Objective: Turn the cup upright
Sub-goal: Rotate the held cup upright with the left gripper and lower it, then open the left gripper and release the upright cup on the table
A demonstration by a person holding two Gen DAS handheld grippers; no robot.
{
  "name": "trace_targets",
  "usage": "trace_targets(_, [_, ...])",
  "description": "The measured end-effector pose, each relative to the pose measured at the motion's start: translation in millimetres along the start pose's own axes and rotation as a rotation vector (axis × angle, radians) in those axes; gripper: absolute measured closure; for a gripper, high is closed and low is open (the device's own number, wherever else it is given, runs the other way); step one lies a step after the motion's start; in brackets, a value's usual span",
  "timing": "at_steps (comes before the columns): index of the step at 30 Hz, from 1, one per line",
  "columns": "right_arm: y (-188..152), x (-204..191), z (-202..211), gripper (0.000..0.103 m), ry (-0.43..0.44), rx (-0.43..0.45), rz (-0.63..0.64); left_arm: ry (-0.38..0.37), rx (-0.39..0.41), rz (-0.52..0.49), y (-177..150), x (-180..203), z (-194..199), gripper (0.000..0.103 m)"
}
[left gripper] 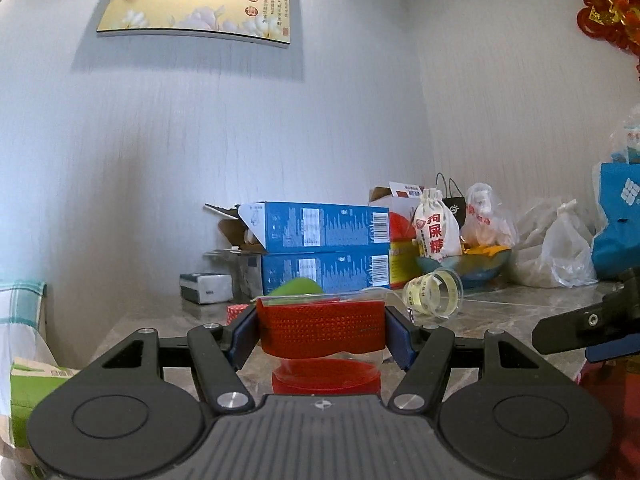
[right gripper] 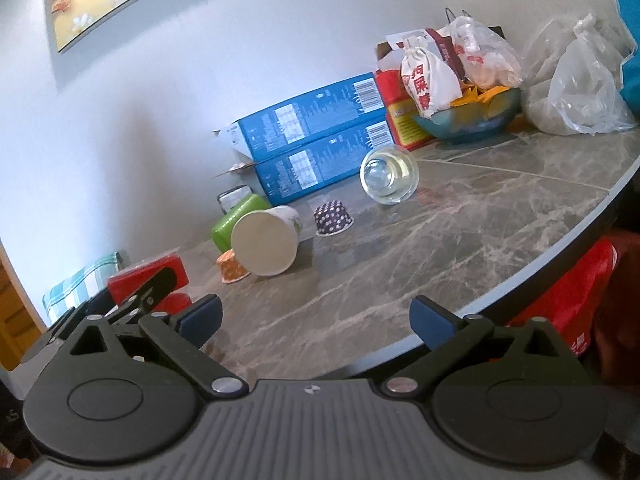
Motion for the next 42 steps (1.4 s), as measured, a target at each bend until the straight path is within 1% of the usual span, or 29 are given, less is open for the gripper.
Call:
trace_targets(3, [-7,-1,3,0.001,0.0,0.002,0.007,0.003,0.01,-0.003,-7,-1,3,0.034])
trace_targets(9, [-21,-3,8,0.001,-0.005,-0.009,0.016,0.003,0.04,-0.023,-10,2,7,0.033])
trace_targets(13, [-21,-3,11,0.001,-0.005,-0.008,0.015,-0.003,0.039,-0.02,-10,3,8,0.032])
trace_targets(15, [-20,-3,12,0.001,-0.002,-0.003,0.015,-0.012,0.038,-0.023,-9,4,9,0.023])
trace_targets(16, [-20,-3,13,0.001,-0.001,-0.002,0.018,-0.014,0.039,-0.026,-9,5,10,0.014])
trace_targets(17, [-21,-4,13,0.001,0.001,-0.002,0.02,-0.015,0.04,-0.028,-9,4,10,0.008])
trace_targets(19, [-21,-5,14,0.001,0.006,-0.002,0.024,-0.022,0.04,-0.029,-9,5,13,0.004])
trace_targets(23, [-24,-4,14,0.001,0.01,-0.009,0.023,-0.056,-0.015,-0.043,-12,6,10,0.003])
trace_targets(26, [-23,-3,14,0.001,0.011,-0.007,0.02,-0.086,-0.057,-0.016,-14,3,20,0.003])
trace_targets(28, [-21,-4,19,0.001,0.006,0.015,0.03,-0.105,-0.041,0.023,-10,-2,36,0.001])
trace_targets(30, [-18,-7,25,0.001,0.002,0.042,0.059,-0.118,-0.053,0.044,-1,-5,50,0.0])
trace_targets(31, [-17,-9,28,0.001,-0.009,0.043,0.072,-0.122,-0.066,0.066,7,-8,58,0.0])
trace_targets(33, [-12,-18,31,0.001,-0.046,0.005,0.101,-0.156,-0.109,0.115,20,-13,71,0.0])
trace_targets(34, [-9,-23,33,0.001,-0.05,-0.015,0.115,-0.175,-0.15,0.141,28,-16,75,0.0])
trace_targets(36, [-1,-38,40,0.001,-0.032,-0.048,0.187,-0.161,-0.259,0.162,41,-22,76,0.0])
trace_targets(37, [2,-44,45,0.001,-0.032,-0.043,0.219,-0.151,-0.317,0.161,48,-25,74,0.0])
trace_targets(38, [5,-50,50,0.001,-0.041,-0.029,0.245,-0.149,-0.356,0.16,52,-28,73,0.0])
trace_targets(39, [9,-55,53,0.001,-0.05,-0.021,0.268,-0.143,-0.382,0.165,56,-32,72,0.0])
trace_targets(41, [15,-61,56,0.001,-0.064,-0.033,0.277,-0.15,-0.39,0.163,61,-36,72,0.0])
trace_targets(42, [16,-62,56,0.001,-0.059,-0.043,0.273,-0.134,-0.406,0.155,62,-37,70,0.0])
Point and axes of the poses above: each gripper's, at about its wrist camera, not at the fingertips, and z roughly against the way its jaws point, x to its right, y to its top, the point moved 6 cm from there along -z, roughly the way its jaws point, and after that the axes turned 13 degrees about -y, right-handed, at the moved point
